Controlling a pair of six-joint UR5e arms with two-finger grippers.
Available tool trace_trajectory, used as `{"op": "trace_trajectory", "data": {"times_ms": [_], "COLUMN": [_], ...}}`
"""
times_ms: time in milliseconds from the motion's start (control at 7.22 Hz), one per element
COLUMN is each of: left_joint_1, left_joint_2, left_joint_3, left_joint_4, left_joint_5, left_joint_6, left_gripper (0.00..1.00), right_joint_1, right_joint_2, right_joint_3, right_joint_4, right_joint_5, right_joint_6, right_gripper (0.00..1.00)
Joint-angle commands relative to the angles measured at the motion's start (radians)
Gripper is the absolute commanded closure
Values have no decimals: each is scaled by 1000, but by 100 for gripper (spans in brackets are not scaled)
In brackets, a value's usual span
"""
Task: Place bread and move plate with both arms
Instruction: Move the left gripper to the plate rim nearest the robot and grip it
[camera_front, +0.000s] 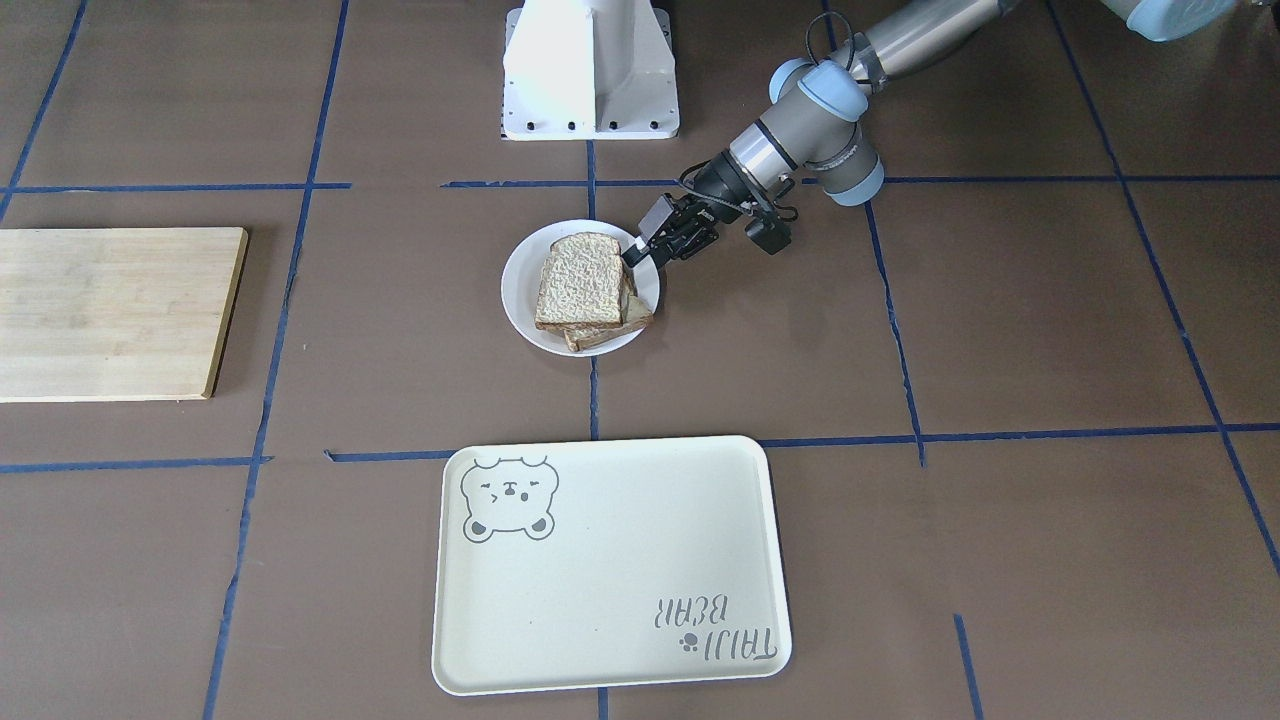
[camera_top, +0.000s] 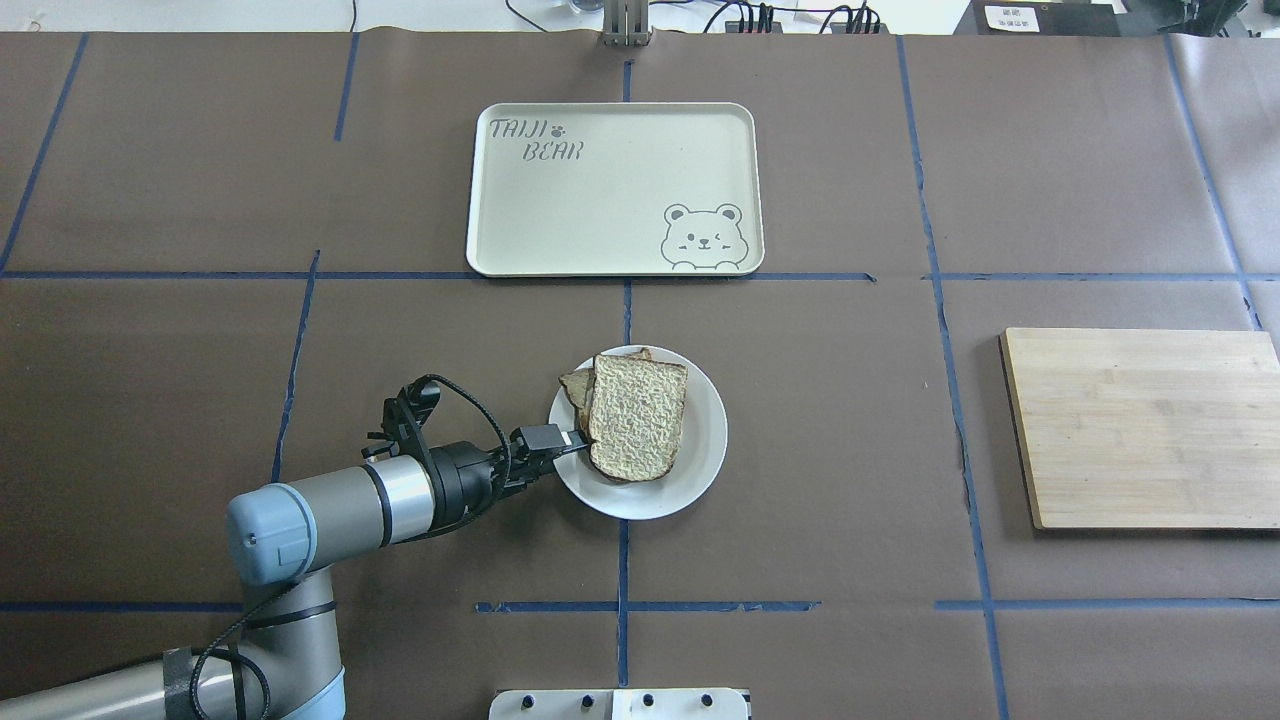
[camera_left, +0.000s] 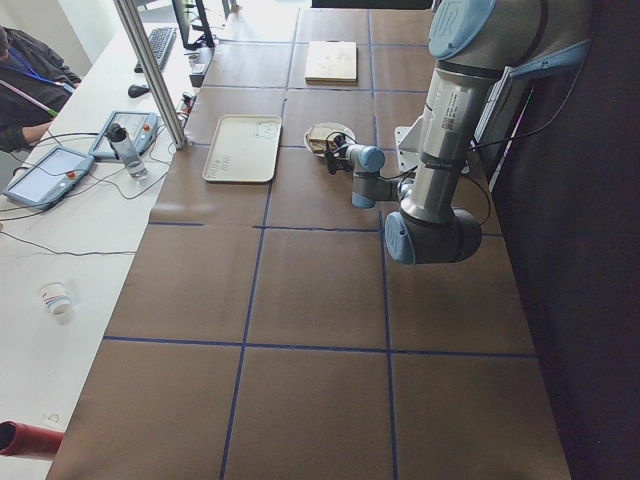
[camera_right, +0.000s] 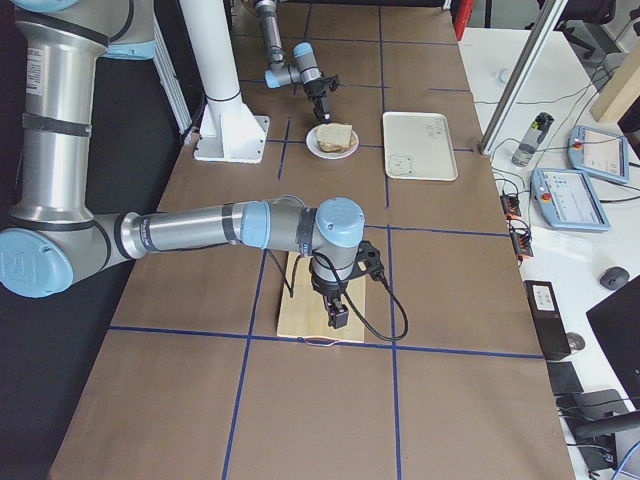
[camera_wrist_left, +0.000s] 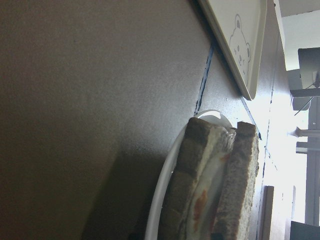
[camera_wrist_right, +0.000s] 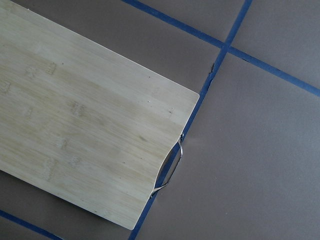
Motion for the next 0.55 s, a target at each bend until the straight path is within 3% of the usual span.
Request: {"op": "trace_trajectory", "data": {"times_ms": [0, 415], "left_joint_1": [2, 20], "left_joint_2": [-2, -8], "left_joint_3": [7, 13], "left_joint_4": [0, 0], "left_joint_5": [0, 0], "left_joint_6": [0, 0], "left_gripper": [51, 65], "right_joint_1": [1, 1], "right_joint_2": [0, 2], "right_joint_3": [-1, -3], "right_joint_4": [0, -1], "right_joint_5": [0, -2], "right_joint_6": [0, 0], "right_gripper": [0, 0]}}
